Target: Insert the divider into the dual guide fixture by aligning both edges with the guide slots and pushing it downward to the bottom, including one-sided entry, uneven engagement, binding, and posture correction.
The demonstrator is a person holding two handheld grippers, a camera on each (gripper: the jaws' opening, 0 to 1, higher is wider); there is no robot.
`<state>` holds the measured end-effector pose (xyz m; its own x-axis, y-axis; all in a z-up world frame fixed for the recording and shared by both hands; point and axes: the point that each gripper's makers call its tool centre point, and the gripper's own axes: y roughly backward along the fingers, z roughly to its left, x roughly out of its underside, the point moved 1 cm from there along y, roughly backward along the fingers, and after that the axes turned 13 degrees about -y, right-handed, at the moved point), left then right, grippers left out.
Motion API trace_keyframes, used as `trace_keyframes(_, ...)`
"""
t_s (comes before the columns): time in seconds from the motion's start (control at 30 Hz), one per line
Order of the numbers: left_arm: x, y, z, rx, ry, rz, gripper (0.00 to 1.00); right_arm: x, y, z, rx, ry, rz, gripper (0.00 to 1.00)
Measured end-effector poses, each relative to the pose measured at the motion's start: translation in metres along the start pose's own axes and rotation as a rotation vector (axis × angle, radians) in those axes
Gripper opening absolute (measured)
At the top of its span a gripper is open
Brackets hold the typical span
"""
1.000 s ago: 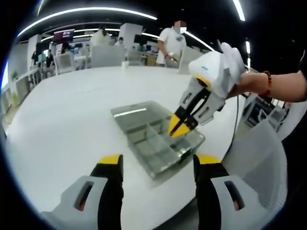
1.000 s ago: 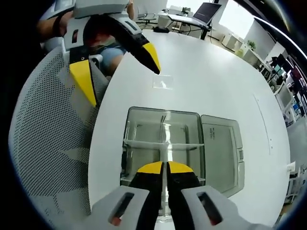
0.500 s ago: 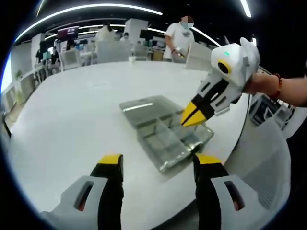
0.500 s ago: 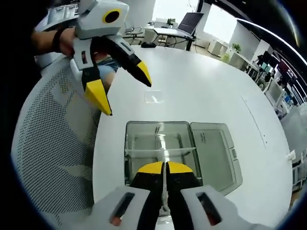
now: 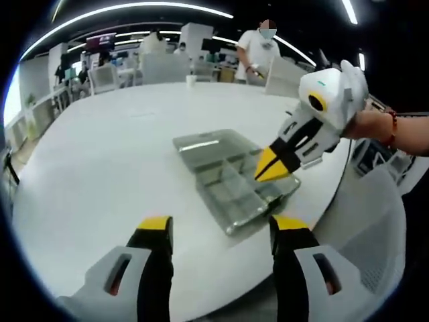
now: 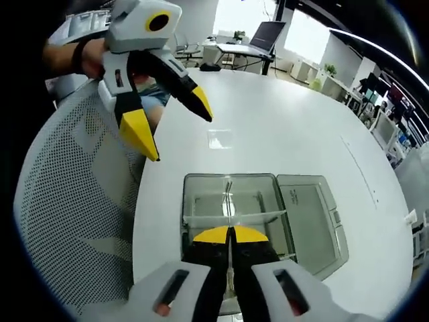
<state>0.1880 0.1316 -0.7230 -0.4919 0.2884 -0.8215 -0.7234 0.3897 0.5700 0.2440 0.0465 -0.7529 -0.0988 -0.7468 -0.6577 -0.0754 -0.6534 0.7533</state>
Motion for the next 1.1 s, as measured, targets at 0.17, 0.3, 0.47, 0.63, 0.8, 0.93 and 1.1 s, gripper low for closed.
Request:
trace_keyframes(0.17, 0.000, 0.001, 0.001, -0.007, 0.003, 0.003, 0.58, 0.000, 0.004, -0.008, 0.033, 0.007, -0.001, 0.00)
trace_keyframes(0.3, 0.000, 0.000, 0.002, -0.009, 0.003, 0.009, 0.58, 0.000, 0.005, -0.012, 0.046, -0.018, -0.014, 0.00)
trace_keyframes(0.47, -0.003, -0.001, 0.002, -0.013, 0.008, 0.008, 0.58, 0.002, 0.002, -0.013, 0.037, -0.028, -0.004, 0.00)
trace_keyframes(0.63, -0.003, -0.003, 0.001, -0.010, 0.008, 0.019, 0.58, 0.006, -0.004, -0.010, 0.006, -0.040, 0.002, 0.00)
trace_keyframes(0.8, -0.001, -0.004, 0.004, -0.030, 0.025, 0.021, 0.58, 0.007, -0.004, -0.010, -0.006, -0.048, 0.005, 0.00)
trace_keyframes(0.93, 0.003, -0.005, 0.003, -0.040, 0.040, 0.038, 0.57, 0.006, -0.004, -0.009, -0.013, -0.032, 0.005, 0.00)
trace_keyframes(1.1, 0.007, -0.004, 0.007, -0.061, 0.049, 0.054, 0.57, 0.008, -0.007, -0.008, -0.018, -0.023, 0.009, 0.00)
